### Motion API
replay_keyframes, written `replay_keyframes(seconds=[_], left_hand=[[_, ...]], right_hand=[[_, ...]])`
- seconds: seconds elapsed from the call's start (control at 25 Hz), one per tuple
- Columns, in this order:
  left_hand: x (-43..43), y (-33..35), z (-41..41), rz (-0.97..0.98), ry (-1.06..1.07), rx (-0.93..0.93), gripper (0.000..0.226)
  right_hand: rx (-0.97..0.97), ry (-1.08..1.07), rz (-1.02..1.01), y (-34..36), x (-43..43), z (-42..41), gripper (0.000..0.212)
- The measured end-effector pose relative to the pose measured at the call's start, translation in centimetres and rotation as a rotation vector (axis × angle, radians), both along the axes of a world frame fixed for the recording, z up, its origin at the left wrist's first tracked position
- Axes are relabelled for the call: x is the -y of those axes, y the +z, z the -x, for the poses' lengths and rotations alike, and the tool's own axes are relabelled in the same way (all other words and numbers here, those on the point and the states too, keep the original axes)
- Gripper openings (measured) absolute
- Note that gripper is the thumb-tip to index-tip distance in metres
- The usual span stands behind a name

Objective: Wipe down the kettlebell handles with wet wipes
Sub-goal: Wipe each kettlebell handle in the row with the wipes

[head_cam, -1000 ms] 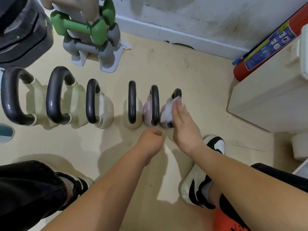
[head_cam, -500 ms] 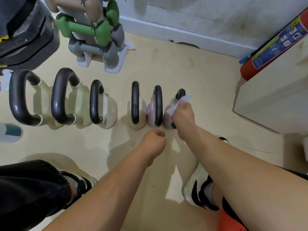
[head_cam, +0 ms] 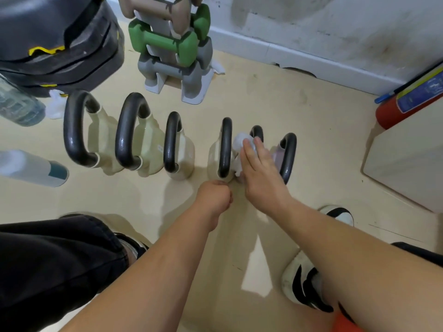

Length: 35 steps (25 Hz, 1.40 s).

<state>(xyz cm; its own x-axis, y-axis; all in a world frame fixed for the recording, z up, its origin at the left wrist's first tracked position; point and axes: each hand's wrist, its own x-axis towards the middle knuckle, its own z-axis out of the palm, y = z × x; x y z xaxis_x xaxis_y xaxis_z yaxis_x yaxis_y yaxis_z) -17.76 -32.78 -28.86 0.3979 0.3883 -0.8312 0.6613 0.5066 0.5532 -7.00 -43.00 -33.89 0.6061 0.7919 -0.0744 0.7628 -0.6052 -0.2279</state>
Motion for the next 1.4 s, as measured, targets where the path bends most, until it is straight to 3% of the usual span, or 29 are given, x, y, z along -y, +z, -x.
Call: replay_keyframes(seconds=[0.08,0.24,0.4,0.6,0.64,0.72,0.8,0.84,0.92,1.04,1.12,1.2,1.32,1.4], left_hand=[[-0.2,-0.6,0.0,0.014,0.003,-0.004,0.025],[-0.7,-1.1,-0.3,0.014,-0.011,-0.020,0.021],[-0.8,-1.0,-0.6,0.031,0.010,-0.001,0.021],[-1.5,-0.7,-0.1,0.050,0.085,-0.003,0.019],[-1.8,-0.5,0.1,0.048,0.100,0.000,0.020],[-2.5,-0.3,0.4,0.043,0.137,0.006,0.020],[-3.3,-0.5,0.6,0.055,0.186,0.012,0.019],[-3.6,-0.6,0.6,0.055,0.194,0.025,0.020],[-4.3,-0.9,0.7,0.048,0.190,0.050,0.029],[-5.2,-0.6,0.7,0.055,0.223,0.061,0.026],[-5.9,-0.7,0.6,0.047,0.259,0.053,0.026],[-6.1,-0.7,0.2,0.052,0.264,0.053,0.028],[-5.5,-0.7,-0.5,0.059,0.243,0.057,0.029],[-4.9,-0.5,-0.8,0.066,0.226,0.062,0.030]], right_hand=[[-0.006,-0.076,0.097,-0.1,-1.9,-3.3,0.068],[-0.263,-0.166,0.147,0.8,-5.4,-8.2,0.061],[-0.022,-0.164,0.117,0.5,-2.5,-3.2,0.064],[0.093,0.163,0.086,-0.2,3.3,2.9,0.061],[0.014,0.111,0.010,0.0,3.1,3.4,0.060],[-0.231,-0.189,-0.210,2.4,-0.1,4.2,0.057],[-0.334,-0.446,-0.357,5.3,-5.1,3.6,0.052],[-0.348,-0.445,-0.375,6.1,-6.9,3.2,0.051],[-0.284,-0.202,-0.326,6.0,-8.7,2.9,0.051],[0.019,0.136,0.000,3.7,-7.4,2.6,0.055],[0.089,0.118,0.016,2.8,-8.2,0.8,0.055],[-0.034,-0.001,-0.009,2.8,-10.5,-2.1,0.053],[-0.178,-0.014,0.029,3.3,-11.8,-4.8,0.053],[-0.068,0.033,0.010,3.2,-10.5,-2.9,0.054]])
